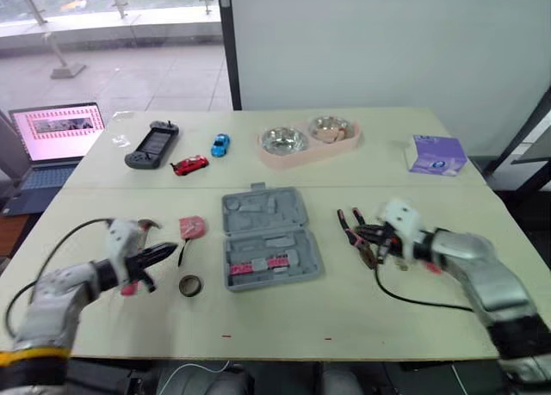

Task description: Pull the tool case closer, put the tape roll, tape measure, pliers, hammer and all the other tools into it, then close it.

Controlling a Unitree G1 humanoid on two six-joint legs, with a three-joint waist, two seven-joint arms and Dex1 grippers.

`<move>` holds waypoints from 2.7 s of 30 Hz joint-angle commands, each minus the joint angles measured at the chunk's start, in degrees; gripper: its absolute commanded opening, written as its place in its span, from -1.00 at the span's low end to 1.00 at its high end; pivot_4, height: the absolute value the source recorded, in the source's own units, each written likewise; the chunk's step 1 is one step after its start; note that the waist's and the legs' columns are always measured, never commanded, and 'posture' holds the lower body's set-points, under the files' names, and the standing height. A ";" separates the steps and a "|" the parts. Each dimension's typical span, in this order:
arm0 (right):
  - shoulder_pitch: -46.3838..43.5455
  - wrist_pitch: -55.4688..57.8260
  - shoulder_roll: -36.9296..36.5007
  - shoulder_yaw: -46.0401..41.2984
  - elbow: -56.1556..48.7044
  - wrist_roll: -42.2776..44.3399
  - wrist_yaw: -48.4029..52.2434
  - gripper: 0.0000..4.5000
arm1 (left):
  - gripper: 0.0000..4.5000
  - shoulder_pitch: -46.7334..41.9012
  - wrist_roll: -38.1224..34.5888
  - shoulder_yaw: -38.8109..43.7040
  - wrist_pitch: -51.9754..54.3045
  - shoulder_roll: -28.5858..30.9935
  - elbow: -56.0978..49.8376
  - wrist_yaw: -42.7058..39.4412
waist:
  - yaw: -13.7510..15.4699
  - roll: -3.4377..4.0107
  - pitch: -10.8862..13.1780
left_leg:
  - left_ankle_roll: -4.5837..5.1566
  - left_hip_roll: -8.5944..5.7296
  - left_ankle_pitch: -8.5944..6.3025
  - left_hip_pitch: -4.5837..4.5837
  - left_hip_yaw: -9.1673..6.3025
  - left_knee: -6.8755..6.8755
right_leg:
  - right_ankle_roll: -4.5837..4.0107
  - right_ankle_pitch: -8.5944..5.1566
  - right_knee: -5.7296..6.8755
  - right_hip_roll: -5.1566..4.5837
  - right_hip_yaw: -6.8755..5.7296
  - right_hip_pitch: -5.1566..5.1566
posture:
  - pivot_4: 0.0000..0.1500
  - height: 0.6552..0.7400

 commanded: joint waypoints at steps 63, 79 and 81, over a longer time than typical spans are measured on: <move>5.56 18.41 3.45 14.06 -23.76 -22.23 14.23 -0.99 | -1.00 6.74 16.38 -21.73 2.01 -4.10 -14.36 -3.87 | 0.51 0.26 -0.23 | 0.08 -0.07 -0.03 -0.01 0.20 0.02 | 0.19 0.23 -0.06 -0.06 0.10 -0.09 | 1.00 0.91; 6.11 26.04 -2.69 15.21 -29.05 -18.32 15.83 -0.99 | -1.00 4.08 16.15 -22.73 2.14 -4.19 -12.46 -3.53 | 0.87 0.25 -0.23 | 0.09 -0.07 -0.03 -0.07 0.19 0.03 | 0.19 0.23 -0.12 -0.08 0.08 -0.07 | 1.00 0.91; 5.99 26.44 -2.92 15.30 -29.34 -17.82 15.43 -0.99 | -1.00 4.41 16.23 -22.73 1.97 -3.98 -12.30 -3.41 | 0.79 0.26 -0.23 | 0.09 -0.07 -0.03 -0.06 0.19 0.02 | 0.19 0.23 -0.11 -0.08 0.07 -0.07 | 1.00 0.91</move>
